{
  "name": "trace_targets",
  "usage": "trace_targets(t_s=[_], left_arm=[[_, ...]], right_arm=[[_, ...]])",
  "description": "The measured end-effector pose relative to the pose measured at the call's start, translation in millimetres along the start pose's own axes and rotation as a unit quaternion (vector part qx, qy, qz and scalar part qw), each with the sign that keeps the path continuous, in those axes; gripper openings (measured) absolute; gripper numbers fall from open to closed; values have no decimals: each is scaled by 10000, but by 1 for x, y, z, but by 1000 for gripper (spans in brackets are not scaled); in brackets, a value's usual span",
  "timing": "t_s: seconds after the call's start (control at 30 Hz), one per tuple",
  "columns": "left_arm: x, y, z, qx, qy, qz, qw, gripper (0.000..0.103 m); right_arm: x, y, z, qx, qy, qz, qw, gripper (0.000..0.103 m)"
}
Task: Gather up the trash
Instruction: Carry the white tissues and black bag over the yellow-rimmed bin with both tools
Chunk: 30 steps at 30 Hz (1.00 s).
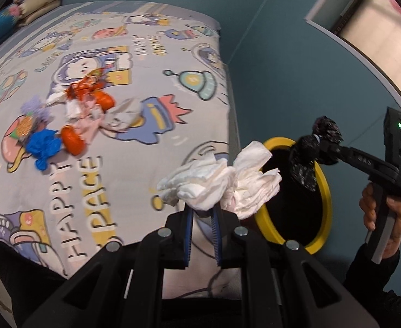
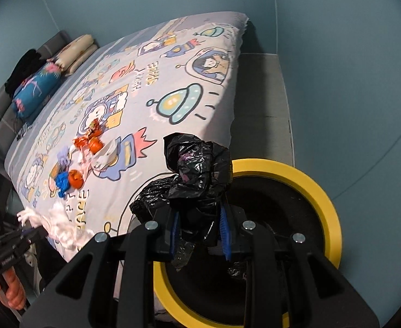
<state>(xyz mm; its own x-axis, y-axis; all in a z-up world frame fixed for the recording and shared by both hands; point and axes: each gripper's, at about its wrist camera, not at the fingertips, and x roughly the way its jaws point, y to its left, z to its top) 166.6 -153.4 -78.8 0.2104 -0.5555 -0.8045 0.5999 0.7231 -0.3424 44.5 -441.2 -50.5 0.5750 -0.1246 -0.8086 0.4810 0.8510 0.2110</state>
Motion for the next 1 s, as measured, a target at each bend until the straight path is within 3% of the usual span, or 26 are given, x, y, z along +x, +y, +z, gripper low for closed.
trace_targets(t_s=[0.67,1.0], left_arm=[[47,-94,-6,1088,621,-21,9921,12],[78,-121,-18,1352,864,-196,9868,12]], right_arm=[[6,-63,-11,502,10,-525,9974,24],[17,-74,-13,604,100,-387,9974,25]])
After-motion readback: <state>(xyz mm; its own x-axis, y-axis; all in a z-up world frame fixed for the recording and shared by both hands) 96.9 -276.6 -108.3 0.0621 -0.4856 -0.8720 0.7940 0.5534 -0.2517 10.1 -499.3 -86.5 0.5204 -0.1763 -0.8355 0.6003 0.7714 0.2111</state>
